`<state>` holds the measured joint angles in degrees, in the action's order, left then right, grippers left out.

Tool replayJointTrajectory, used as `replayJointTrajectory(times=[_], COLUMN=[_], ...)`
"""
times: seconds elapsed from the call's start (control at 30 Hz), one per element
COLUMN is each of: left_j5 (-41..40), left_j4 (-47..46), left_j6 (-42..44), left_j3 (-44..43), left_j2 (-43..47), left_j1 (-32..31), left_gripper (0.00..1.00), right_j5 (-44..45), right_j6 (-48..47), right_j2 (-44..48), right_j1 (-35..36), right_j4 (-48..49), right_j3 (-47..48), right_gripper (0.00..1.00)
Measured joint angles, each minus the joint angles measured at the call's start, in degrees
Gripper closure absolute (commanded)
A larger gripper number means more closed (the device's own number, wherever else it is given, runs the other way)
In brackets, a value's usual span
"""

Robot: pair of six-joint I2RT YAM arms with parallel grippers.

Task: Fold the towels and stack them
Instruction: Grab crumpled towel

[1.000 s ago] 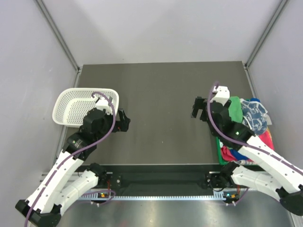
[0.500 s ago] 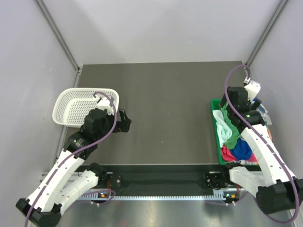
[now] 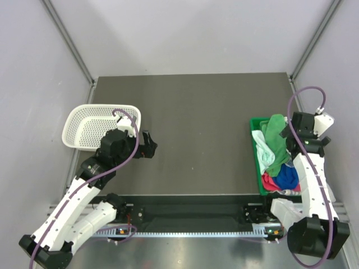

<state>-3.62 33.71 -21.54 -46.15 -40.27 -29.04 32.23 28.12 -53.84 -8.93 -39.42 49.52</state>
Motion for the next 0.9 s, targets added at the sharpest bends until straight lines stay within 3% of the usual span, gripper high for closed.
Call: replayJointTrajectory(times=[0.23,0.3,0.33,0.37,0.5,0.53,0.57,0.77,0.9], left_j5=[0.6,0.9,0.9,1.0,1.0,1.0,1.0,1.0,1.0], left_j4=[0.0,0.0,0.0,0.0,0.0,0.0,0.0,0.0,0.0], left_j6=[0.0,0.0,0.0,0.0,0.0,0.0,0.0,0.0,0.0], left_j3=[0.3,0.3,0.3,0.3,0.5,0.5,0.5,0.5,0.6], left_j2=[0.0,0.0,0.0,0.1,0.6,0.7,0.8,0.9,0.9], left_j1=[0.0,0.0,0.0,0.0,0.0,0.0,0.0,0.0,0.0], left_gripper=[0.01,0.01,0.01,0.01,0.01,0.01,0.01,0.01,0.01], right_j5=[-3.0,-3.8,-4.1,-4.2,-4.3,-4.2,-4.2,-4.8,-7.3], right_j6=[1.5,1.7,1.8,1.9,1.7,1.7,1.5,0.8,-0.7], right_j2=[-3.4,-4.9,-5.6,-6.1,-6.3,-6.3,-6.2,-4.6,-3.3], right_j1=[-2.6,-2.8,-2.8,-2.9,-3.3,-3.3,-3.4,-3.4,-3.4], right_j4=[1.0,1.3,1.6,2.0,3.1,3.1,3.2,2.4,0.8], right_j3=[-1.9,-2.0,-2.0,-2.2,-2.6,-2.6,-2.6,-1.7,4.2], right_gripper=[0.19,0.29,0.35,0.51,0.84,0.96,1.0,1.0,1.0])
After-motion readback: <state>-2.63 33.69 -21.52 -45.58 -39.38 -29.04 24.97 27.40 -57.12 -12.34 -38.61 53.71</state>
